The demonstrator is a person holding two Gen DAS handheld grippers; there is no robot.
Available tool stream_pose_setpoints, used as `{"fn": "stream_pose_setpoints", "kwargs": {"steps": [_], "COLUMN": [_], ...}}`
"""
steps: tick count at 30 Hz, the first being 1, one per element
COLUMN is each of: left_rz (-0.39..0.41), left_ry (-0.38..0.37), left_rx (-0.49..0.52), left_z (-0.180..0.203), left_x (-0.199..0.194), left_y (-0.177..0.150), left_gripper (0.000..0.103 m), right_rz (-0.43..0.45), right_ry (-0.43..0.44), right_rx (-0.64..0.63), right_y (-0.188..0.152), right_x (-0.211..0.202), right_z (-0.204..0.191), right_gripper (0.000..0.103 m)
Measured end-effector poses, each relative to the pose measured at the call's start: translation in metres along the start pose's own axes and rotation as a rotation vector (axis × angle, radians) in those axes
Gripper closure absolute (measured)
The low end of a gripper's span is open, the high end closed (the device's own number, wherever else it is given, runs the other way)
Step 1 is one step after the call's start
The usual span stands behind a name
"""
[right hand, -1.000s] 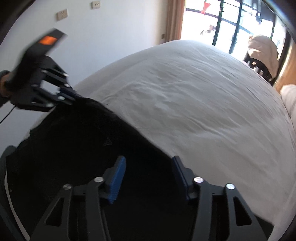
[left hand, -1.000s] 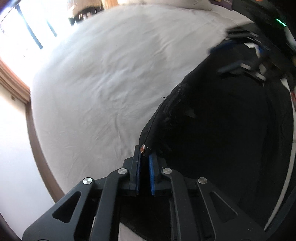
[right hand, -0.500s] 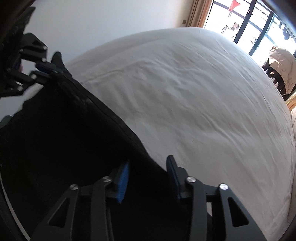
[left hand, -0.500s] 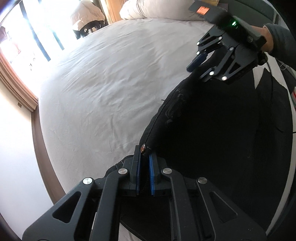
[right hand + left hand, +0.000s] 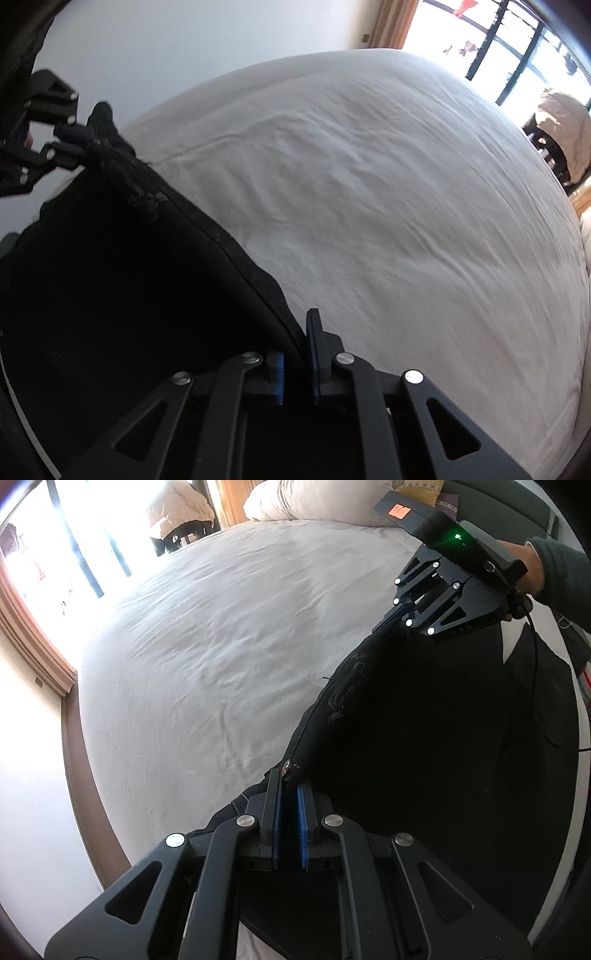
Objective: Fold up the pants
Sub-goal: 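Lift the waistband with both tools and fold it over toward the leg hems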
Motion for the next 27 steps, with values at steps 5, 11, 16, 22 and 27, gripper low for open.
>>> {"fn": "stream_pose_setpoints", "kwargs": {"steps": [5,11,16,22,27], "left_rz": [0.015,0.02,0.027,0.041,0.033], "left_ry": [-0.004,-0.03,-0.053,-0.079,-0.09], "left_rx": [-0.037,-0.063,-0.1,-0.142,-0.143], "left_z": [0.004,0.021,0.033,0.054,0.079], "left_x": [-0.005,-0.012,-0.022,-0.041,-0.058], "left_y": [-0.005,-0.019,-0.031,-0.055,-0.084], "left_gripper": [0.097,0.098,0.098,0.098,0.098], "right_rz": [0.024,0.103,0.181,0.235,0.233], "right_ry": [-0.047,-0.055,-0.029,-0.005,-0.023], "right_rx": [0.054,0.202,0.274,0.33,0.306], "right_y": [-0.002,0.0,-0.003,-0.02,-0.04], "right_x": [-0.007,-0.015,-0.025,-0.042,-0.055], "right_z": [-0.013,-0.037,-0.066,-0.103,-0.141], "right_gripper": [0.098,0.098,0.098,0.098,0.098]}}
Point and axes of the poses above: each gripper's, at about its wrist camera, not at the fingertips, and x roughly the way its jaws point, z to its right, y to its top, the point moved 1 cm from there along x, roughly the way its jaws point, and after that the axes turned 8 degrees about -x, right-handed, at the moved point
